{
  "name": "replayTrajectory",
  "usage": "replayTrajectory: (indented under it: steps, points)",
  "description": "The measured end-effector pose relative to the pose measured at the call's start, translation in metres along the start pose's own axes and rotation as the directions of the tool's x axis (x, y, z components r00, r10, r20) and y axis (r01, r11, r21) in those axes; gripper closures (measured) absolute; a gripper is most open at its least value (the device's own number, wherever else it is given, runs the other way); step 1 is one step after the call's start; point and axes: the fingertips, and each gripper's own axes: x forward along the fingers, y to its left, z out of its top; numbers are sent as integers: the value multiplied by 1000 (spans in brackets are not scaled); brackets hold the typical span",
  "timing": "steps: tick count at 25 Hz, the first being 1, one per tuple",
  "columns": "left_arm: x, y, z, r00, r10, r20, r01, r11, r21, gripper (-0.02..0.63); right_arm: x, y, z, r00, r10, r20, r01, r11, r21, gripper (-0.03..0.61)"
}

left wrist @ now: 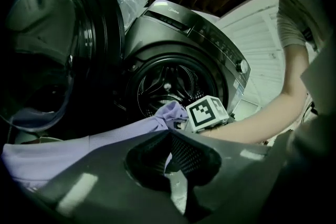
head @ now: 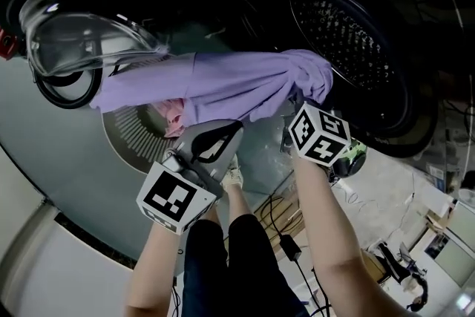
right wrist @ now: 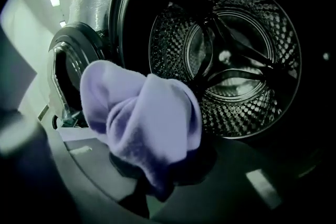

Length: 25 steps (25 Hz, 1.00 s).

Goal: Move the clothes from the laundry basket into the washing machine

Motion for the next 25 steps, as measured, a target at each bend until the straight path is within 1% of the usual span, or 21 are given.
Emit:
replayTrajectory:
  steps: [3, 5, 7, 9, 12, 14, 15, 16, 17, 19, 21, 23, 25]
  points:
    - [1, 4, -12, 1000, 9, -11, -9, 1000, -26, 614, 16, -6, 25, 999, -18, 44, 21, 998, -62, 472]
    - [2, 4, -16, 1000, 11, -8, -11, 999, -31, 614, 24, -20, 49, 994, -53, 91, 58, 997, -60, 472]
    - [1, 3, -18, 1000, 8, -10, -9, 999, -34, 614, 31, -39, 68, 987, -105, 122, 110, 993, -32, 472]
    - [1, 3, -19, 1000, 10, -12, -10, 999, -38, 614, 40, -57, 76, 979, -162, 126, 162, 987, 9, 472]
    - [0, 7, -19, 1000, 21, -16, -22, 999, -48, 614, 55, -78, 73, 968, -231, 94, 226, 972, 64, 463]
    - [0, 11, -20, 999, 28, -22, -30, 998, -55, 614, 68, -89, 64, 962, -269, 51, 261, 957, 126, 439]
    - [0, 13, -21, 999, 33, -26, -34, 998, -54, 614, 76, -95, 57, 959, -284, 20, 276, 945, 177, 384]
    - [0, 14, -23, 999, 37, -36, -39, 998, -45, 614, 82, -99, 51, 956, -293, -13, 288, 929, 234, 266]
    - [0, 15, -26, 998, 42, -53, -44, 999, -28, 614, 87, -102, 45, 956, -291, -43, 291, 913, 287, 167]
    - [-1, 14, -35, 994, 54, -91, -53, 999, 9, 614, 86, -101, 37, 961, -266, -69, 273, 894, 356, 120]
    - [-4, 11, -39, 993, 50, -103, -49, 999, 14, 614, 74, -92, 36, 970, -238, -43, 237, 896, 375, 115]
    - [-7, 10, -40, 994, 47, -98, -48, 999, -2, 614, 57, -74, 33, 983, -181, -9, 170, 903, 396, 115]
    - [-11, 11, -40, 994, 55, -95, -56, 998, -11, 614, 42, -47, 18, 997, -83, 5, 73, 895, 440, 115]
